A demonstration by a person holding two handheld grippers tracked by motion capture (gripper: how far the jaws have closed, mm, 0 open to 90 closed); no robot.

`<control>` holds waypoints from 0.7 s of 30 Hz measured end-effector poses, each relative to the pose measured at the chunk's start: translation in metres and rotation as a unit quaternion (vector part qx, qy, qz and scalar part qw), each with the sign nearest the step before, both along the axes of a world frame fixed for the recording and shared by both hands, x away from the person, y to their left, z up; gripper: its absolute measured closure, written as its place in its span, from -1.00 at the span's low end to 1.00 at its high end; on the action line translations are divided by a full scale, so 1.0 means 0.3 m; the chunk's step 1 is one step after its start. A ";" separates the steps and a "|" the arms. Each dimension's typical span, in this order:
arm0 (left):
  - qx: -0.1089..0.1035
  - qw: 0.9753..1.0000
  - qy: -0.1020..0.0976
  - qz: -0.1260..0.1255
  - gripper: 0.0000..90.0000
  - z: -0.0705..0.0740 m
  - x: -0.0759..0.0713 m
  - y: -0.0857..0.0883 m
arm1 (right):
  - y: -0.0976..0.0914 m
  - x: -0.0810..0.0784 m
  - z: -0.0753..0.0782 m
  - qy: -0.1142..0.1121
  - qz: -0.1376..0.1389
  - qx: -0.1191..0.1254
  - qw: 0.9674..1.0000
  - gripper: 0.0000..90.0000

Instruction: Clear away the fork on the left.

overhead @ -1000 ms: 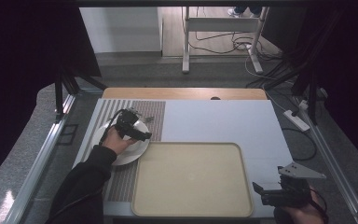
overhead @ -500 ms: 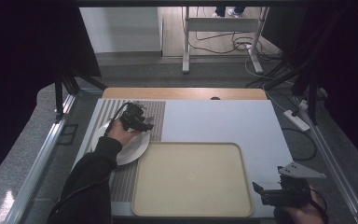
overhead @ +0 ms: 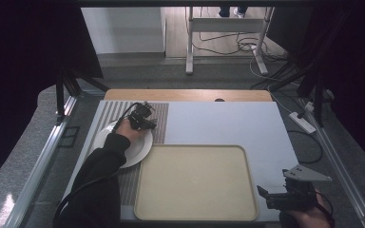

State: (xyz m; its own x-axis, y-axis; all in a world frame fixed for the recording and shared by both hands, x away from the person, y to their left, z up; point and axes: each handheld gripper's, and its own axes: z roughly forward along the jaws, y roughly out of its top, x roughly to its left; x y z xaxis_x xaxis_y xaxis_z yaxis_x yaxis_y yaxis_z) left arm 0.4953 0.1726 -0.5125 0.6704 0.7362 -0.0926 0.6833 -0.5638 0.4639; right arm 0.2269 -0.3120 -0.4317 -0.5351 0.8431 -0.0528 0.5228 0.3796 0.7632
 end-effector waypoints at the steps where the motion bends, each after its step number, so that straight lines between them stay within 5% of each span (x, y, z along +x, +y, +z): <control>1: 0.004 1.000 -0.001 0.002 0.96 -0.003 0.005 0.001 | 0.000 0.000 0.000 0.000 0.000 0.000 1.000 -1.00; 4: 0.024 1.000 0.002 0.004 0.96 -0.013 0.025 0.001 | 0.000 0.001 0.000 0.001 0.001 0.000 1.000 -1.00; 21: 0.036 0.999 -0.002 0.038 0.96 -0.011 0.146 0.013 | -0.002 0.001 0.000 0.002 0.003 0.002 1.000 -1.00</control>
